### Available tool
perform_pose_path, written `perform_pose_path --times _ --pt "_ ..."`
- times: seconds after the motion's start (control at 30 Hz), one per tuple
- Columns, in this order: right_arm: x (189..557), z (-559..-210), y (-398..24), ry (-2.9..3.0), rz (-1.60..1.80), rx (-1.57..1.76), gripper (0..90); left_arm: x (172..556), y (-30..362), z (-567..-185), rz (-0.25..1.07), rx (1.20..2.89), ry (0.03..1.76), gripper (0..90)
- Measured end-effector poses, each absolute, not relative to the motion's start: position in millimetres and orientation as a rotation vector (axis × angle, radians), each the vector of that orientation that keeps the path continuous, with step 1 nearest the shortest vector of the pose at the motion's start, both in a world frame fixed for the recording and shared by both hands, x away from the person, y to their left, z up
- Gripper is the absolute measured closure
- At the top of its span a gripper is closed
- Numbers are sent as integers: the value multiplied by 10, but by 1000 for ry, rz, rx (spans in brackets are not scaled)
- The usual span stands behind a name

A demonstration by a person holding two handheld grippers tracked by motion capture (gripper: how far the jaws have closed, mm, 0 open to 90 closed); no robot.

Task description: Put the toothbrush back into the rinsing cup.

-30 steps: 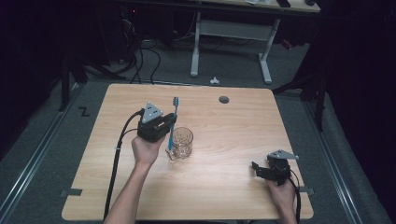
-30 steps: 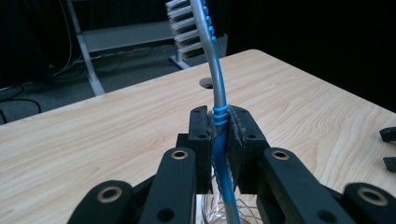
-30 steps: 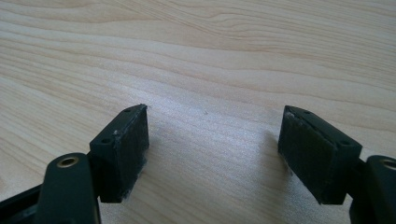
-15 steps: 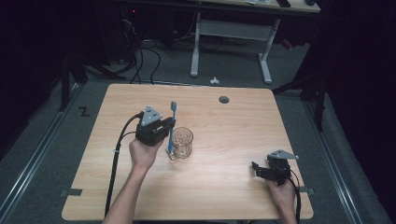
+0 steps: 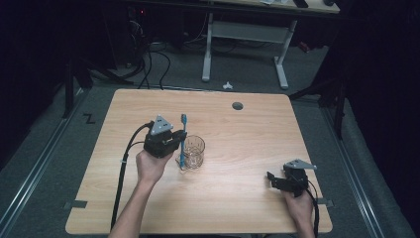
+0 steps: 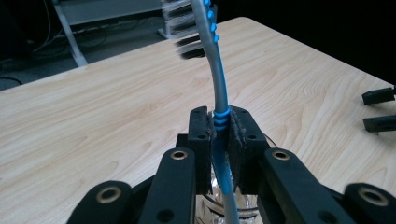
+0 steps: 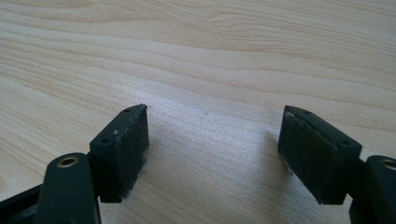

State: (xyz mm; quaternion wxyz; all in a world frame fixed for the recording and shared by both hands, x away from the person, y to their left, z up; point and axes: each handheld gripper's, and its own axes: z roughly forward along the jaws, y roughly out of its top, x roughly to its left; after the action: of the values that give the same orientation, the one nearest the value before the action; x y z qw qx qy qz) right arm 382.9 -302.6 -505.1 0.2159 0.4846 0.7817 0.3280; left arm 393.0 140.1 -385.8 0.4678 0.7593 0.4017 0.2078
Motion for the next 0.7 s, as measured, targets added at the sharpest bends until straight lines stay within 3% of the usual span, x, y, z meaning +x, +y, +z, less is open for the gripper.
perform_pose_path --times 0.7 --pt "3829 -5051 -3026 2167 909 1343 247 3860 1408 -3931 489 1919 992 803"
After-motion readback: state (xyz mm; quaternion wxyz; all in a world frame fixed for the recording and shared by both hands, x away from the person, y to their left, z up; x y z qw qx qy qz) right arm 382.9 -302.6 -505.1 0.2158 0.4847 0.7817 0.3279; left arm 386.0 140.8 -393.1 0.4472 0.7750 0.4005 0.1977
